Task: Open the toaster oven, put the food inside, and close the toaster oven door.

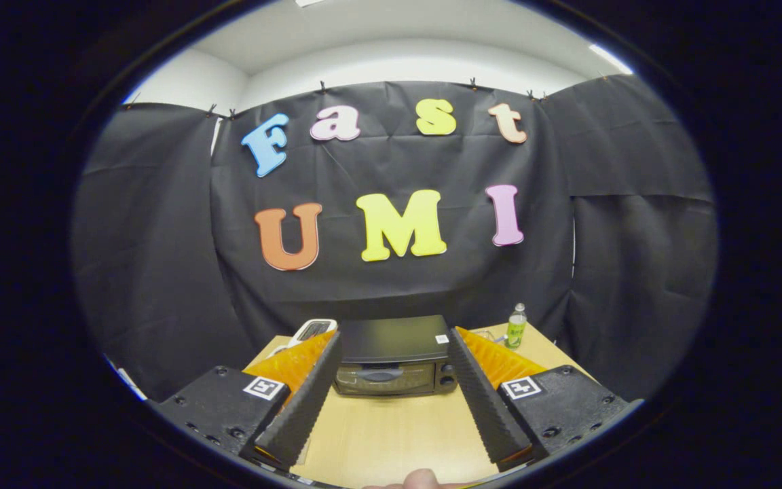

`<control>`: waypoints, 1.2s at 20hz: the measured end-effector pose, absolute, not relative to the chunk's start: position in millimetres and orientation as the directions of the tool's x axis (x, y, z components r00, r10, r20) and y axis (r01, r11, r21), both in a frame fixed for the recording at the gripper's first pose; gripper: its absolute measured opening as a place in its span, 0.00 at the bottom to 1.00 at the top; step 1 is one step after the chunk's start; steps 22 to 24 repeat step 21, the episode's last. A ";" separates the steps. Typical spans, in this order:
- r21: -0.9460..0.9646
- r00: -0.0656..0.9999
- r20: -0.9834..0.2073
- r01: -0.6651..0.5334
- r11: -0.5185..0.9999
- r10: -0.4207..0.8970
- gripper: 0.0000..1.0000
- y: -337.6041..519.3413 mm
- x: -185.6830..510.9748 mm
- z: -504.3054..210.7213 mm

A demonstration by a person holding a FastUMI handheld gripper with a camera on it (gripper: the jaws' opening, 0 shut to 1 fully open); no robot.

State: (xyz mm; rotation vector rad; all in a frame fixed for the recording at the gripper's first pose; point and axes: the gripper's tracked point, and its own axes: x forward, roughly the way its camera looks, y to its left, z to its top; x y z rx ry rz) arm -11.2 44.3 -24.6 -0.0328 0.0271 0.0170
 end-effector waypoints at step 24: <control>-0.031 0.998 -0.052 -0.024 0.999 0.023 1.00 47.1 -2.1 -24.9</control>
